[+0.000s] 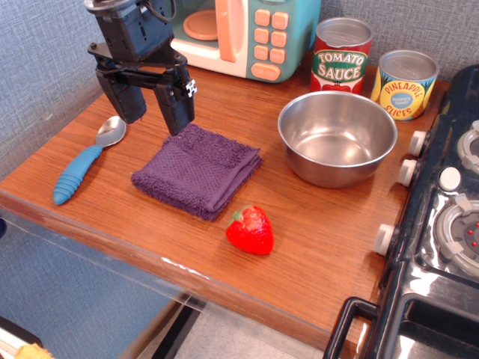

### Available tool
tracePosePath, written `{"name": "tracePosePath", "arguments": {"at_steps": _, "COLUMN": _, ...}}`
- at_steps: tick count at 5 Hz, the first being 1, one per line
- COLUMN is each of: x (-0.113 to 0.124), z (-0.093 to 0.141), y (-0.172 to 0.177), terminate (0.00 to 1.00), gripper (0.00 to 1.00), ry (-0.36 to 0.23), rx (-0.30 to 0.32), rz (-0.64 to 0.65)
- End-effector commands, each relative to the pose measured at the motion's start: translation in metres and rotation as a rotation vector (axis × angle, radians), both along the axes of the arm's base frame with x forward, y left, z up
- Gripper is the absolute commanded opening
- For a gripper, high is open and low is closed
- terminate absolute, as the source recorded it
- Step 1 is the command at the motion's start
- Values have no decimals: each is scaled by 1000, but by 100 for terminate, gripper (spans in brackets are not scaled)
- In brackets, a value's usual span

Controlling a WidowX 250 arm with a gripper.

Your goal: Place the pot in front of the microwave

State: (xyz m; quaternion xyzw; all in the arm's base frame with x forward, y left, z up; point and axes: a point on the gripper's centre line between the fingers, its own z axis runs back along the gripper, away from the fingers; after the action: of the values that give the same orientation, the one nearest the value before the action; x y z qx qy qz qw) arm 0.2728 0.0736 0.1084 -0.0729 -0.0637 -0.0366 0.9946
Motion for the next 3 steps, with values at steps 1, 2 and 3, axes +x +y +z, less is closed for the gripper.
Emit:
{"name": "tracePosePath", "arguments": {"at_steps": 1, "x": 0, "z": 0, "y": 0, "terminate": 0, "gripper": 100, "ry": 0, "rx": 0, "rz": 0}}
{"name": "tracePosePath", "arguments": {"at_steps": 2, "x": 4, "z": -5, "y": 0, "terminate": 0, "gripper": 100, "ry": 49, "rx": -7, "rz": 2}}
{"name": "tracePosePath", "arguments": {"at_steps": 3, "x": 5, "z": -2, "y": -1, "terminate": 0, "gripper": 100, "ry": 23, "rx": -11, "rz": -5}}
